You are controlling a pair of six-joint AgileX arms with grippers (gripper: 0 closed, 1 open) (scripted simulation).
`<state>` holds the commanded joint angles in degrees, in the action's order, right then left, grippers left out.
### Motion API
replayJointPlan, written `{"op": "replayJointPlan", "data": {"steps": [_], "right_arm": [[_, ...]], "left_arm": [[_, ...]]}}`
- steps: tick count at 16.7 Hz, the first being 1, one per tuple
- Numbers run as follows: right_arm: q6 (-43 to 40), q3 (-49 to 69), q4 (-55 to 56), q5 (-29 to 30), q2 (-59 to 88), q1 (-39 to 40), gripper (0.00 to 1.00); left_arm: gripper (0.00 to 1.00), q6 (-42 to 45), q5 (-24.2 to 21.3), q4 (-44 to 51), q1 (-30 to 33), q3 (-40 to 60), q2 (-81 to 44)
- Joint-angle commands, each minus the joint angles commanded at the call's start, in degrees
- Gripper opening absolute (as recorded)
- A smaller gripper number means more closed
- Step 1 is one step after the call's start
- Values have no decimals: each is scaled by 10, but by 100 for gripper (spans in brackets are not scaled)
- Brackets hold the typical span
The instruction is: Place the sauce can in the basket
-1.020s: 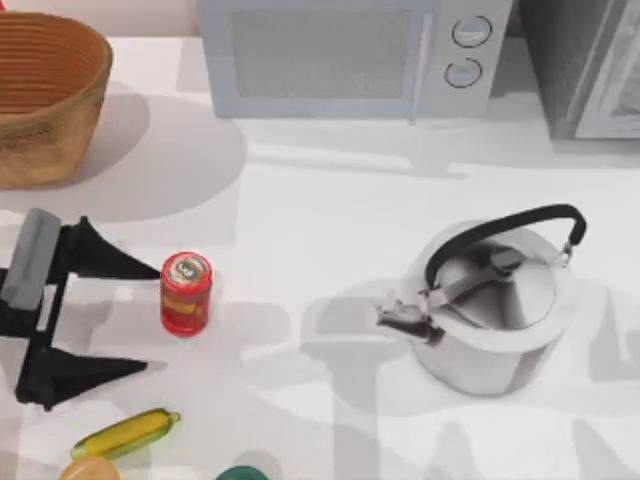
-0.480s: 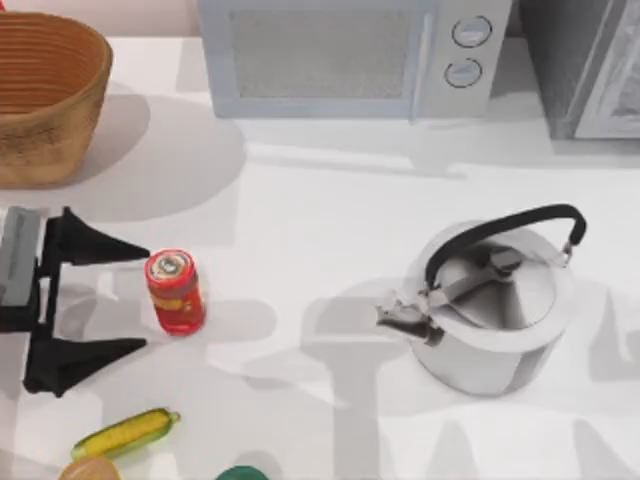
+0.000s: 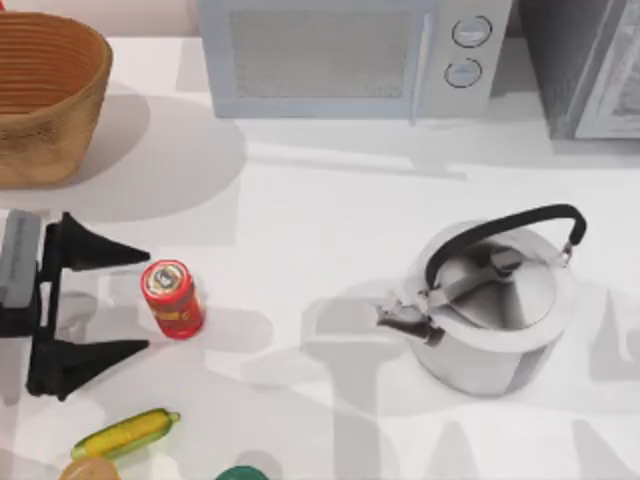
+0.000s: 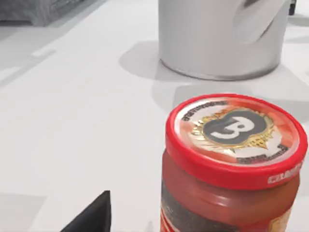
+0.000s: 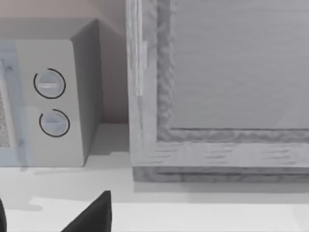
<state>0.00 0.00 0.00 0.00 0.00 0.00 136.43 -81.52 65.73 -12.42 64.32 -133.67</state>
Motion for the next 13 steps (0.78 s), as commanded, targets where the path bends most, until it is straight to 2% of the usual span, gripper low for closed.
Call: {"op": "replayJointPlan", "data": {"steps": [4,13], "right_arm": [[0,0,0,0,0,0,100],[0,0,0,0,0,0,100]], "left_arm": [[100,-126,-14,-149,14,-31,2],[100,-488,-29,-582,63,-121,22]]}}
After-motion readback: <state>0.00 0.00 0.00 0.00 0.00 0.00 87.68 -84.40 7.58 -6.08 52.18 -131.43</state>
